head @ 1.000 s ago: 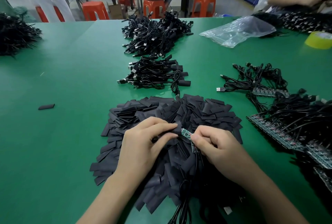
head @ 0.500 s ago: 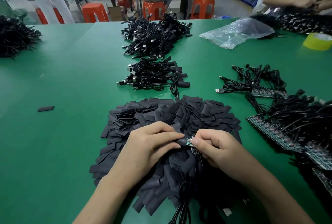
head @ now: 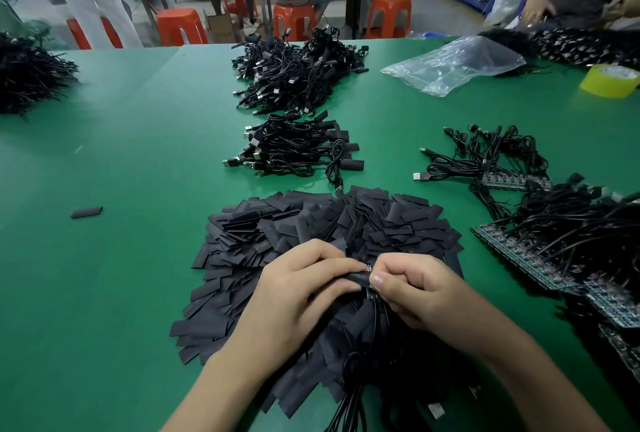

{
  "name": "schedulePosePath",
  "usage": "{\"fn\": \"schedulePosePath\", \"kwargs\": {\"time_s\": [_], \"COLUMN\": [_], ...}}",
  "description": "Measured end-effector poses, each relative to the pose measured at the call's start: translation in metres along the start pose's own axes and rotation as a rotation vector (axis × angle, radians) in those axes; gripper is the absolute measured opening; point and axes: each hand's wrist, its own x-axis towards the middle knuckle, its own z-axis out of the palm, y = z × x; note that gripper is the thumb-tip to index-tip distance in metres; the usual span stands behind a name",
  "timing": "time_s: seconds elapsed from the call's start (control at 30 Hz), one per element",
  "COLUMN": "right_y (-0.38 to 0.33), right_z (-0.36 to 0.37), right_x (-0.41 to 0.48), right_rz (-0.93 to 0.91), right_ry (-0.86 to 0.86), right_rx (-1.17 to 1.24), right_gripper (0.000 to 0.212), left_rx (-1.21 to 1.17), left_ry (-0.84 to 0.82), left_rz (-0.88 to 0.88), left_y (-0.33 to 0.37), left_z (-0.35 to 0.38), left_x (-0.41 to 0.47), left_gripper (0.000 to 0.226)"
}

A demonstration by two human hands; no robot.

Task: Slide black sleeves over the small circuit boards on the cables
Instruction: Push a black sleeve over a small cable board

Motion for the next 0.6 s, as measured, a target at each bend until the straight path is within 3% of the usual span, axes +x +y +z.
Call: {"fn": "schedulePosePath", "kwargs": {"time_s": [0.43, 0.6], "right_y": [0.0057, 0.0017], "right_z": [0.0007, 0.0033], "right_x": [0.0031, 0.0029], "right_rz": [-0.021, -0.034], "right_ry": [0.014, 0.049], "right_rx": [-0.1, -0.068], "right_gripper": [0.029, 0.026], "left_rx": [0.178, 0.053], "left_ry": [0.01, 0.053], "left_rz": [0.07, 0.026], "left_y": [-0.0009, -0.0002], "left_z": [0.0009, 0.0029], "left_x": [-0.0039, -0.0033], "left_gripper": [0.02, 0.019]}}
